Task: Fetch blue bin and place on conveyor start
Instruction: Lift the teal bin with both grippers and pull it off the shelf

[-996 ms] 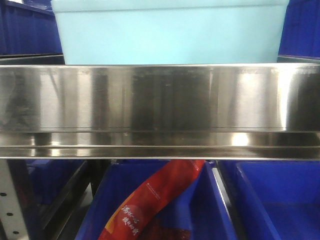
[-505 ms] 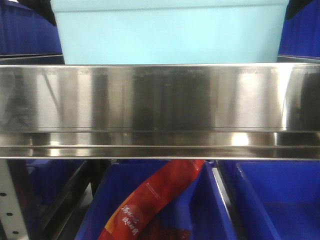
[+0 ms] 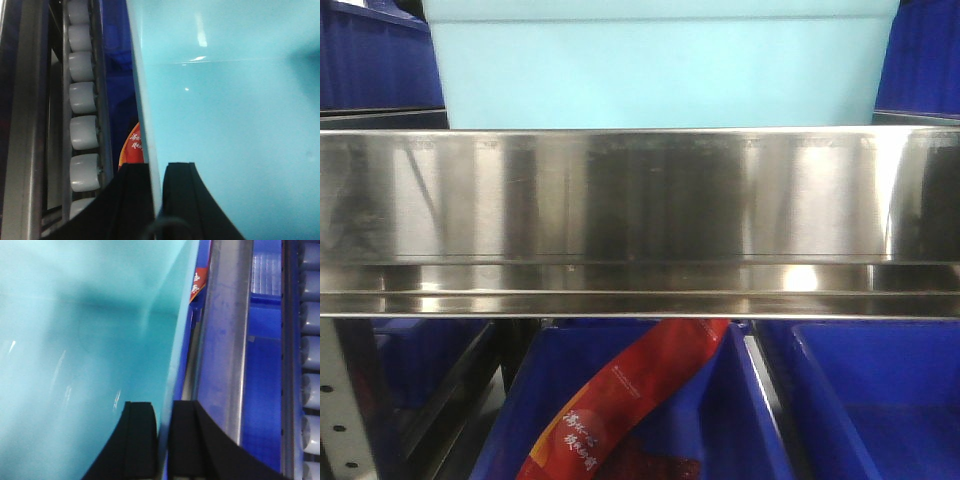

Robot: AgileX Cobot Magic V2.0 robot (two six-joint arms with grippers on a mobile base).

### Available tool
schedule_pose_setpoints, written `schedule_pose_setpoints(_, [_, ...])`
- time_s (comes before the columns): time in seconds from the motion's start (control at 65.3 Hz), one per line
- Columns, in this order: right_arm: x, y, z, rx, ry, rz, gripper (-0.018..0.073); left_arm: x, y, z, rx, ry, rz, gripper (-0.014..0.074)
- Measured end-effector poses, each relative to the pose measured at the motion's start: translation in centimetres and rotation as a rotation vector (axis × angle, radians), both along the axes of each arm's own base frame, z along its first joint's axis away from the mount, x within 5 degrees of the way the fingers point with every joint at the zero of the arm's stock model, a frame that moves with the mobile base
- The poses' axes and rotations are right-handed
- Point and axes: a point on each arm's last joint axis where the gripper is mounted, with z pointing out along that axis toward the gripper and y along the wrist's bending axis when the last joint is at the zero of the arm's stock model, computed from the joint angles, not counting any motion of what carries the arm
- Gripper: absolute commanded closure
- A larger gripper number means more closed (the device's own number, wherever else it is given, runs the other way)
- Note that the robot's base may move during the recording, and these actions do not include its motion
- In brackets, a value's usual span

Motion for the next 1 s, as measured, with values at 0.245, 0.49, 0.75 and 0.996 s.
schedule_pose_setpoints(0.245, [-0.8,0.0,0.8,-0.001,0.013,0.006,0.0711,-0.8,0.2,0.9,-0.002,-0.002,0.002,0.0707])
schedule_pose_setpoints(0.49, [-4.1,-0.3,6.6,0.022,-0.125,0.008,0.0711,-4.2,1.2,6.1,-0.054,-0.112,0.002,0.0707])
schedule_pose_setpoints(0.75, [-9.3,-0.5,12.5,0.065,-0.298,0.014,0.0711,-9.2,2.6,11.9,-0.126,-0.266,-0.003,0.0707])
schedule_pose_setpoints(0.996, [-11.2,-0.5,14.2,0.085,-0.349,0.022,0.0711,-11.0,3.2,13.7,-0.150,-0.320,-0.006,0.0707])
